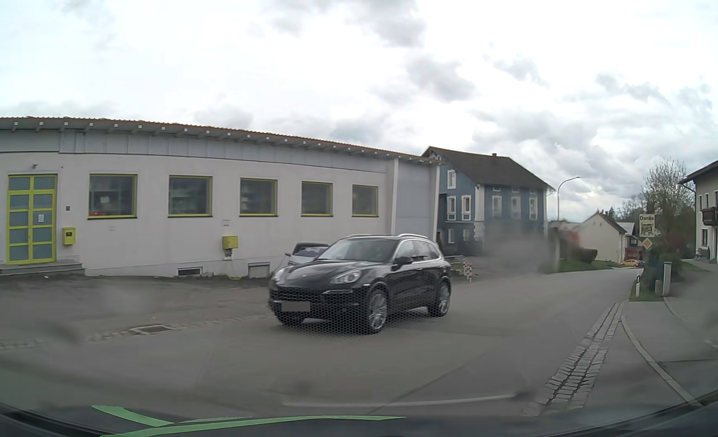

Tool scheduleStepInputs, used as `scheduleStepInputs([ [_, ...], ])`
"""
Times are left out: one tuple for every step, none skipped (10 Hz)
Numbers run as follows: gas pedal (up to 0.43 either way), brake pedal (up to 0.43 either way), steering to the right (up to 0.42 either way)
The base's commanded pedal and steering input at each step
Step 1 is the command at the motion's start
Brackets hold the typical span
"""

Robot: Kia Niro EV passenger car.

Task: Follow the waypoints while adhering to traffic rules and regulations

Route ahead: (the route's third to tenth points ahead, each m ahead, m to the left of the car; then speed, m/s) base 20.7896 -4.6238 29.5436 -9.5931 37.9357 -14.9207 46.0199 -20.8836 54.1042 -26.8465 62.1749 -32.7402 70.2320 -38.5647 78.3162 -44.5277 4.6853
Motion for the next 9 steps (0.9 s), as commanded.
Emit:
scheduleStepInputs([
  [0.039,0.000,0.314],
  [0.039,0.000,0.305],
  [0.059,0.000,0.298],
  [0.067,0.000,0.290],
  [0.067,0.000,0.275],
  [0.079,0.000,0.255],
  [0.079,0.000,0.237],
  [0.087,0.000,0.219],
  [0.098,0.000,0.201],
])
